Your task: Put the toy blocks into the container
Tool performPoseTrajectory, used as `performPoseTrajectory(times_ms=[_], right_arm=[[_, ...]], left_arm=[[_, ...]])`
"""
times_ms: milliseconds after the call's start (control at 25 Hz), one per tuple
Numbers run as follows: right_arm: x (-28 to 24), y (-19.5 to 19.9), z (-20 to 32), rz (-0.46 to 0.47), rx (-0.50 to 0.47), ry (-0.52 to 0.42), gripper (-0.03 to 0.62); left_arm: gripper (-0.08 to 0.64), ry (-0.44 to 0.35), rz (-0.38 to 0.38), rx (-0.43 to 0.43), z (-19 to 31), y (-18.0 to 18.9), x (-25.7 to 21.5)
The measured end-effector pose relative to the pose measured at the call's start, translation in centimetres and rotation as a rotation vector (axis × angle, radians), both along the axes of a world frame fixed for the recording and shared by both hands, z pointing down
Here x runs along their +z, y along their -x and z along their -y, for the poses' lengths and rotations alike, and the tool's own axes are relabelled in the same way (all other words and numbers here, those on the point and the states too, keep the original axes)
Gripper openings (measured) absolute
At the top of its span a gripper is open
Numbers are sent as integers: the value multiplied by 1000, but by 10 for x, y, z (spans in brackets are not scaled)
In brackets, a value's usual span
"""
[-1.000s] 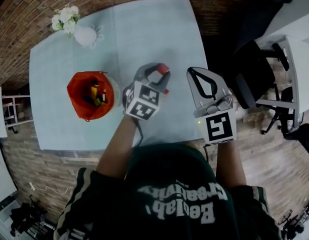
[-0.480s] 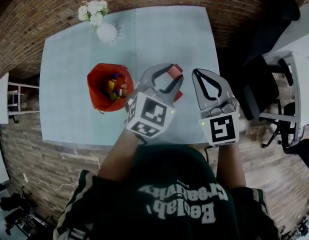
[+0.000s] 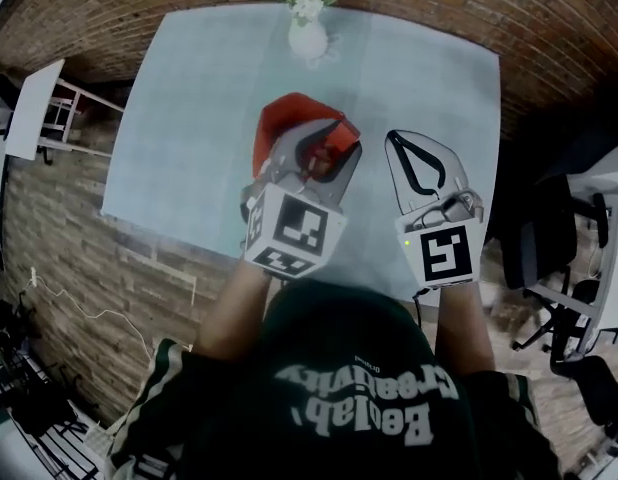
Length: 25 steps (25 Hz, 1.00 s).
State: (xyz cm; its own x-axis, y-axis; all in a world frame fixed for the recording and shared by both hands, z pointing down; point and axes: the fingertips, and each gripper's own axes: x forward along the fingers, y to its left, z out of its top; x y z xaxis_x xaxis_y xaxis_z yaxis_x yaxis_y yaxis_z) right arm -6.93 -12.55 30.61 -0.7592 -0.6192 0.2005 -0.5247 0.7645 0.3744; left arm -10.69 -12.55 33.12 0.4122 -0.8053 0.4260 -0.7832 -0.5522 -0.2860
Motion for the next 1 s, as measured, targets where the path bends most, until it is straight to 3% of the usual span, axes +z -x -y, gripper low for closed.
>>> performPoseTrajectory(times_ms=[160, 360, 480, 800, 840, 880, 920, 1000], right_arm=[[0, 36, -6, 1, -65, 1, 6], [5, 53, -7, -9, -87, 9, 6], [7, 53, -3, -6, -79, 12, 6], [10, 47, 4, -3, -51, 15, 6], [10, 46, 4, -1, -46, 16, 6], [9, 44, 5, 1, -40, 17, 6], [9, 42, 5, 2, -34, 17, 6], [9, 36, 6, 0, -18, 17, 6]], left_arm=[[150, 21, 15, -93, -7, 48, 4], [158, 36, 66, -134, -8, 68, 20], [316, 47, 76, -152, -5, 73, 28], [339, 58, 50, -147, 2, 74, 31], [288, 38, 36, -161, 3, 76, 27], [86, 14, 23, -179, 3, 78, 22], [3, 0, 18, -190, 4, 79, 19], [3, 10, 40, -177, 6, 75, 21]])
